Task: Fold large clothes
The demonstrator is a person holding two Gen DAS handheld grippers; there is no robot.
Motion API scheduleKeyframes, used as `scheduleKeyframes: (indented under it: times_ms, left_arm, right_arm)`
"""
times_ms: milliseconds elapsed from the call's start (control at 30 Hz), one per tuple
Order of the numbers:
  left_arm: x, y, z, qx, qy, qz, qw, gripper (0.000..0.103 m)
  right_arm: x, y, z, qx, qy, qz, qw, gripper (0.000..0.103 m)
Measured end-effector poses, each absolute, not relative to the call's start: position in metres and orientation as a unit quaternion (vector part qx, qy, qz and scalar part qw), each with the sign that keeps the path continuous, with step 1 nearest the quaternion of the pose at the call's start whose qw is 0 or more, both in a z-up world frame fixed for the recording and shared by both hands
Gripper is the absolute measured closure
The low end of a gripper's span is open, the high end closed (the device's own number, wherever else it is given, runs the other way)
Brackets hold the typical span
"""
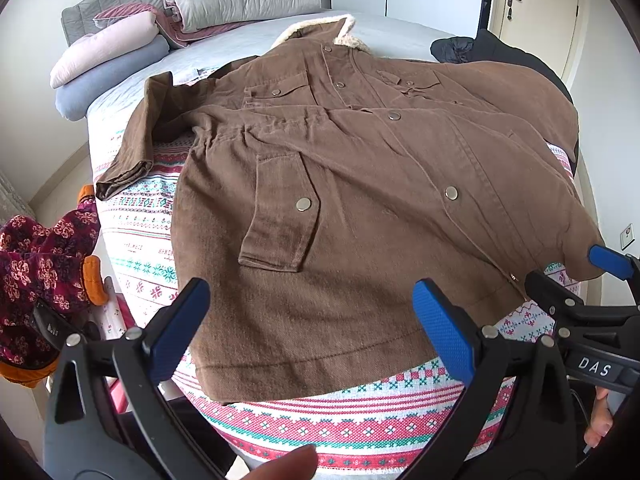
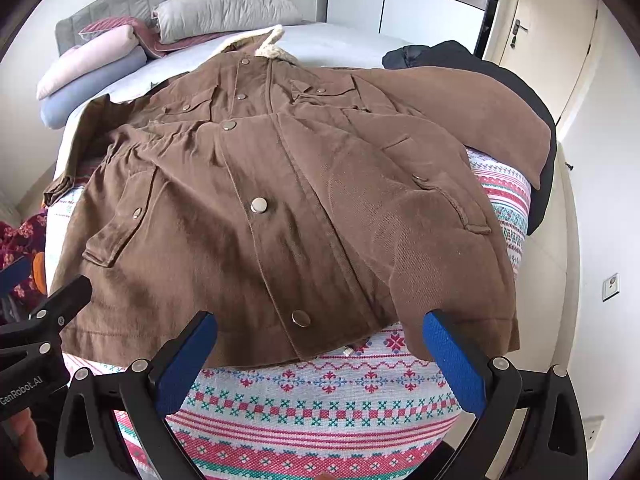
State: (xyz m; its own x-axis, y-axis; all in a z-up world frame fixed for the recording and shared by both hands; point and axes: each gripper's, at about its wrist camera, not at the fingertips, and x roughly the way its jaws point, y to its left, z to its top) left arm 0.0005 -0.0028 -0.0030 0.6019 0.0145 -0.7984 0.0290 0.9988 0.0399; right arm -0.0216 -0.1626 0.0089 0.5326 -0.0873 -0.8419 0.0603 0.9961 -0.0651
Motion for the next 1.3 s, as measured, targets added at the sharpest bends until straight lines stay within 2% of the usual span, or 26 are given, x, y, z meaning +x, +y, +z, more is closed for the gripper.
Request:
scheduleKeyframes:
  times_ms: [1300]
  left_arm:
    - [0.0008, -0.0022, -0.0035, 0.028, 0.446, -0.003, 0.894, 0.002]
  right_arm:
    - [-0.0204, -0.1622, 0.0071, -0.013, 0.484, -0.042, 0.874, 0.0]
